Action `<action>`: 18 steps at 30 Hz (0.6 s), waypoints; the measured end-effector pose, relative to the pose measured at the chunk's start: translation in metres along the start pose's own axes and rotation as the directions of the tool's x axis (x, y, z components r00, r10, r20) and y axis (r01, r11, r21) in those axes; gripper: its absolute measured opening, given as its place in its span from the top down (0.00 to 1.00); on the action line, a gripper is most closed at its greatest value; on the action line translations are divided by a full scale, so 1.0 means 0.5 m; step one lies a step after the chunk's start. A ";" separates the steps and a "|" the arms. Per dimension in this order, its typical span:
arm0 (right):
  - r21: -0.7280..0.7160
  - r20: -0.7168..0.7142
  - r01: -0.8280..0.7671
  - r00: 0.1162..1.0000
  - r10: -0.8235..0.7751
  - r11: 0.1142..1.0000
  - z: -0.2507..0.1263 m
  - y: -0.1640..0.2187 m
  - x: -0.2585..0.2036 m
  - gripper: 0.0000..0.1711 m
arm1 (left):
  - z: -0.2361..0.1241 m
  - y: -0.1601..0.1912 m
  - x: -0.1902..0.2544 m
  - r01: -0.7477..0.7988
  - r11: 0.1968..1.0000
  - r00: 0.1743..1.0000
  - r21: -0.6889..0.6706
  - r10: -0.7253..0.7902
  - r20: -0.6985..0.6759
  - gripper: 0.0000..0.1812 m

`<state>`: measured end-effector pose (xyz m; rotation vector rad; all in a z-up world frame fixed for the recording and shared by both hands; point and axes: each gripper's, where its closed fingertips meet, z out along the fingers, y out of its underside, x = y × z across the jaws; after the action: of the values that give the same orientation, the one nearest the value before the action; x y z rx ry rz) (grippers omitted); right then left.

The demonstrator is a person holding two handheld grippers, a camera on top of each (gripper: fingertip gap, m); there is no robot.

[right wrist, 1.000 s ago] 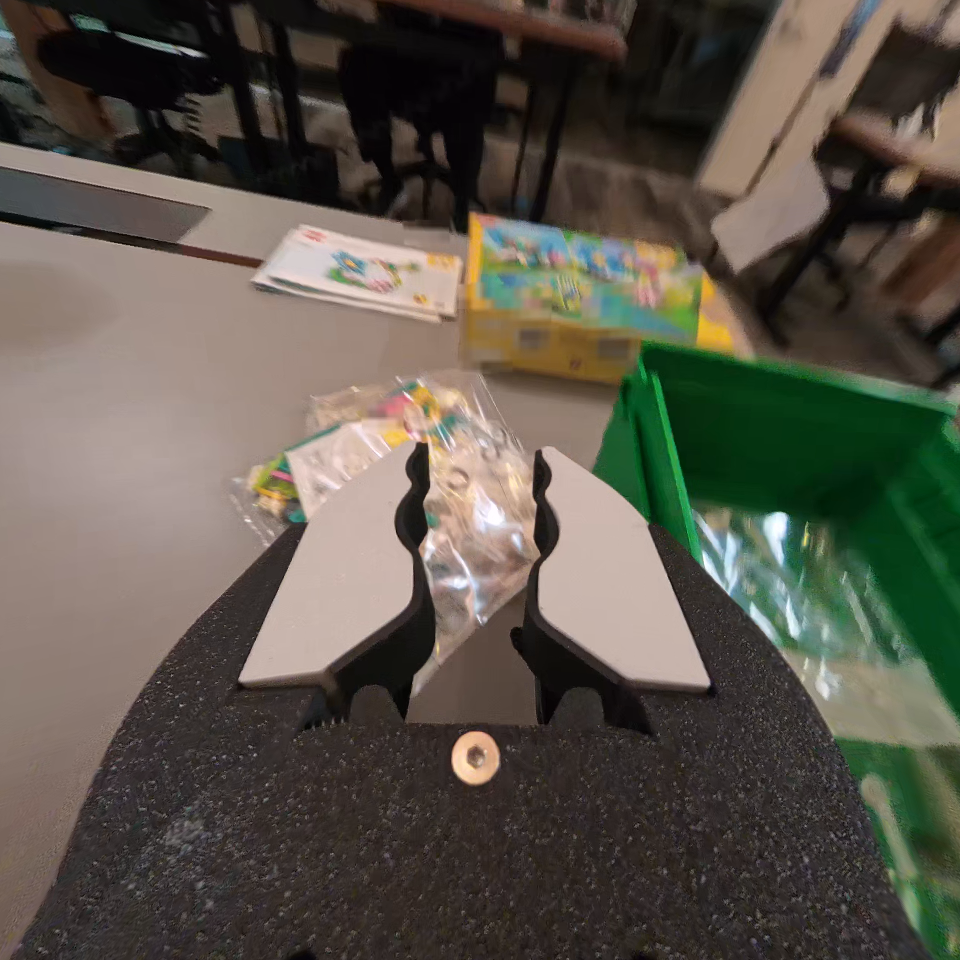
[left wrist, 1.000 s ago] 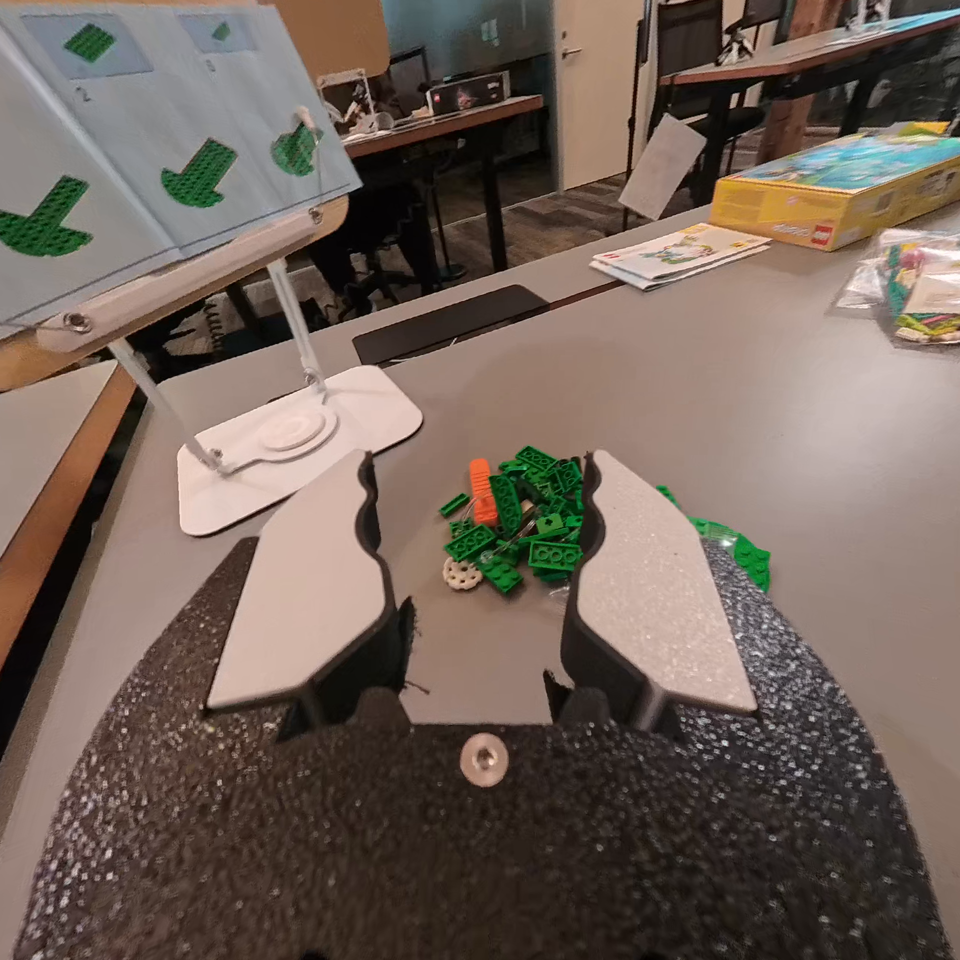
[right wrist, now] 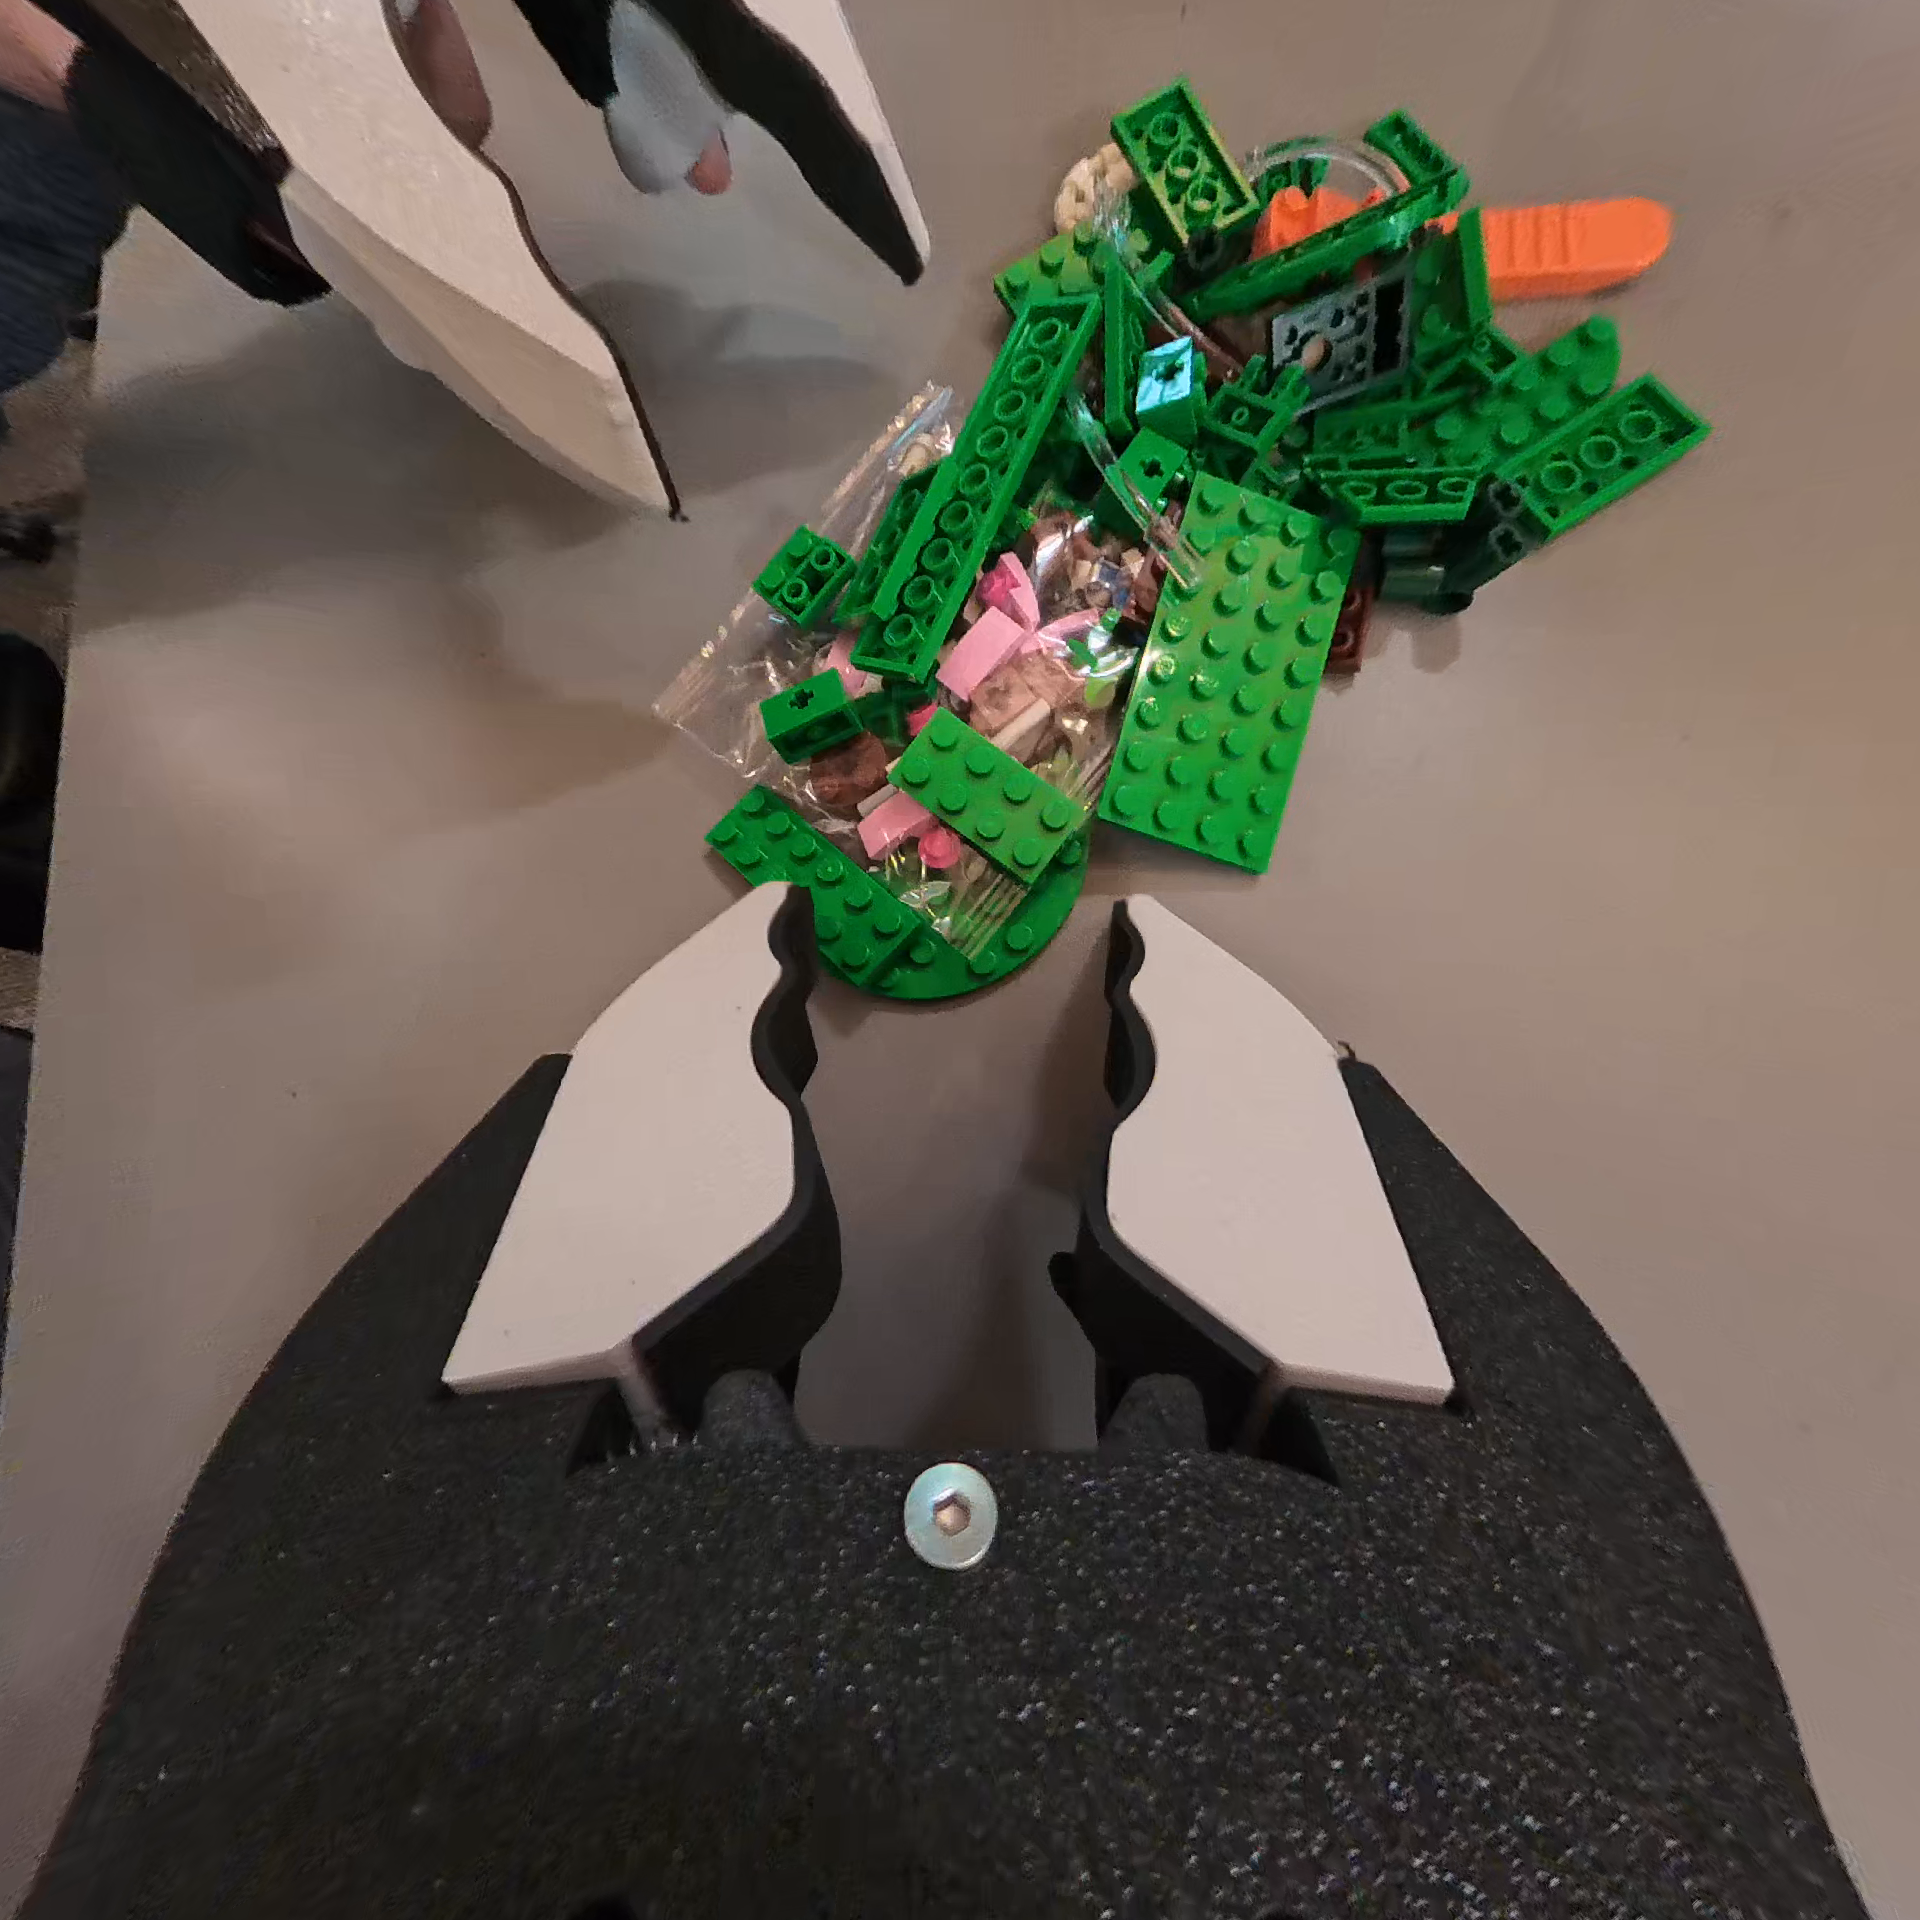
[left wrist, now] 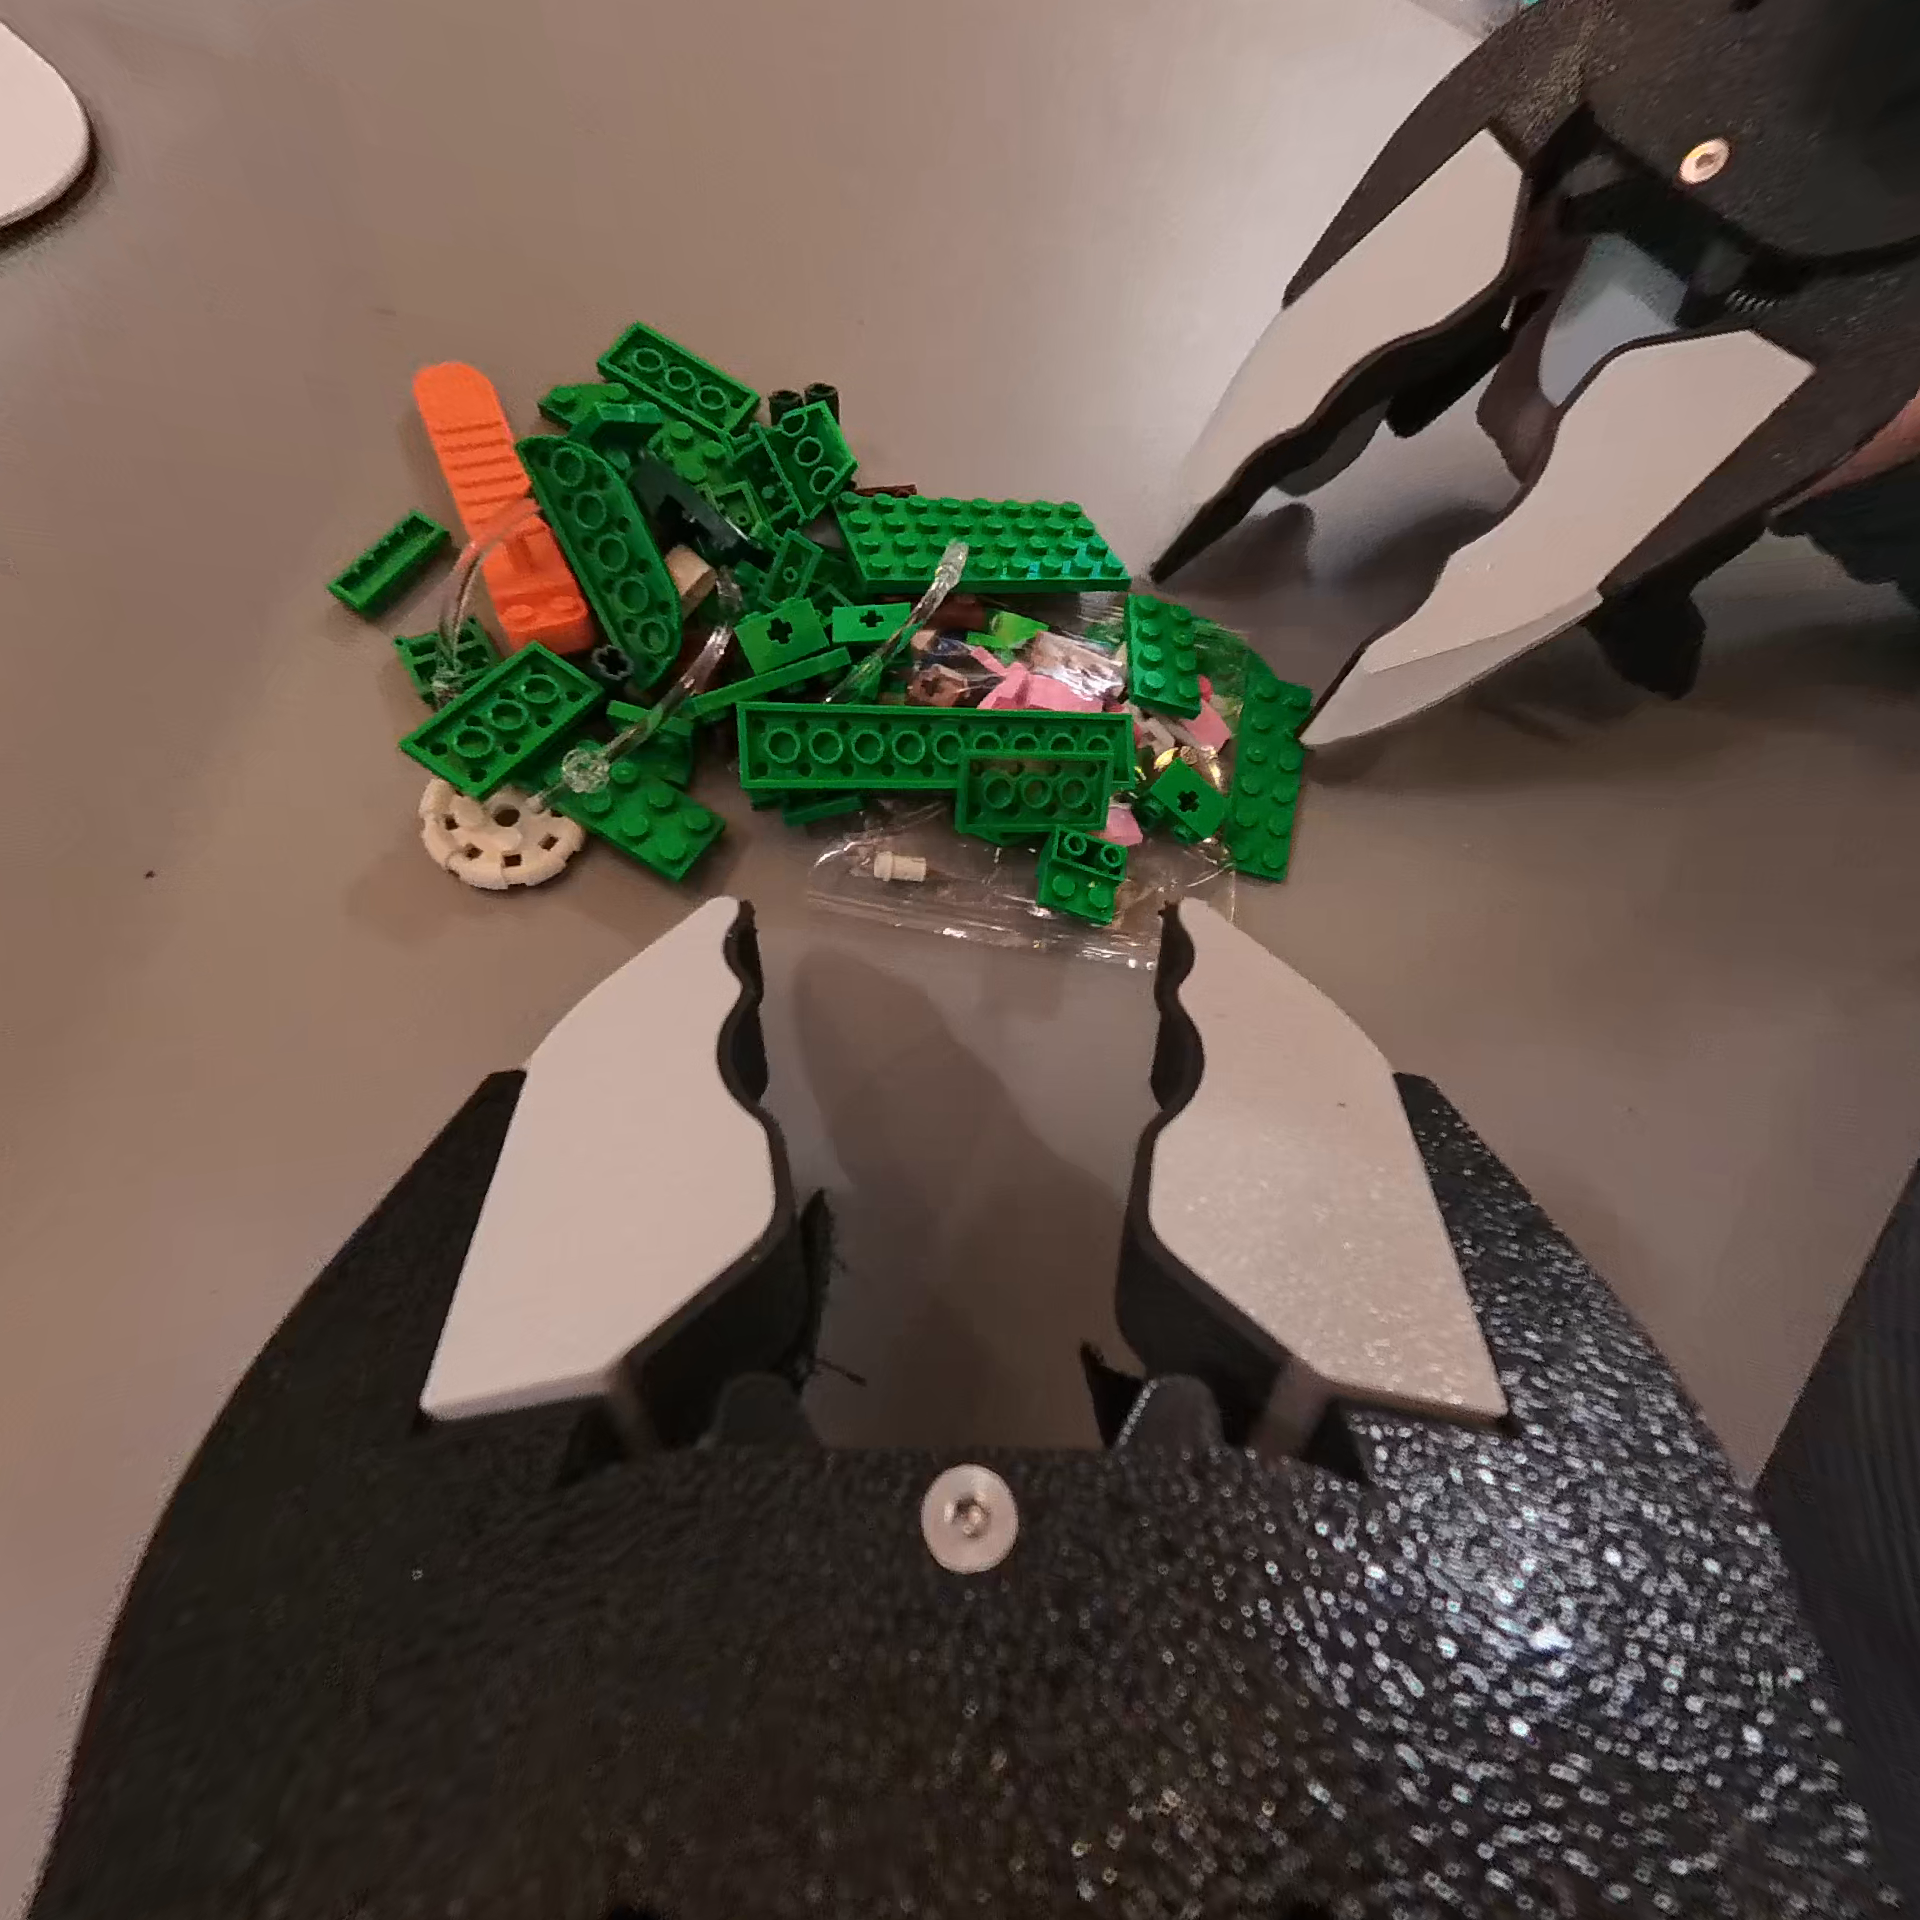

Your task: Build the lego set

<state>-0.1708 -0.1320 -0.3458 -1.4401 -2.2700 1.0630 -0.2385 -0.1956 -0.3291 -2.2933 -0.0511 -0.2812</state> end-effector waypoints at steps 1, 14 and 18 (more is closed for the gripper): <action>0.000 0.004 0.001 1.000 -0.001 1.000 0.002 -0.002 -0.002 0.69 | 0.001 0.000 0.000 -0.002 1.000 1.000 -0.002 0.002 0.002 0.60; 0.100 -0.039 0.112 0.993 -0.109 0.989 0.008 -0.073 -0.008 0.73 | -0.064 -0.002 -0.047 0.044 0.998 0.996 0.047 -0.048 0.070 0.59; 0.107 -0.138 0.061 0.989 -0.046 0.992 -0.019 -0.064 0.053 0.72 | -0.041 0.013 -0.012 0.008 1.000 1.000 -0.024 -0.008 -0.004 0.56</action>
<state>-0.2000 -0.1130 -0.3215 -1.3566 -2.1090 1.0260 -0.2476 -0.2146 -0.3217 -2.3170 -0.0555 -0.2923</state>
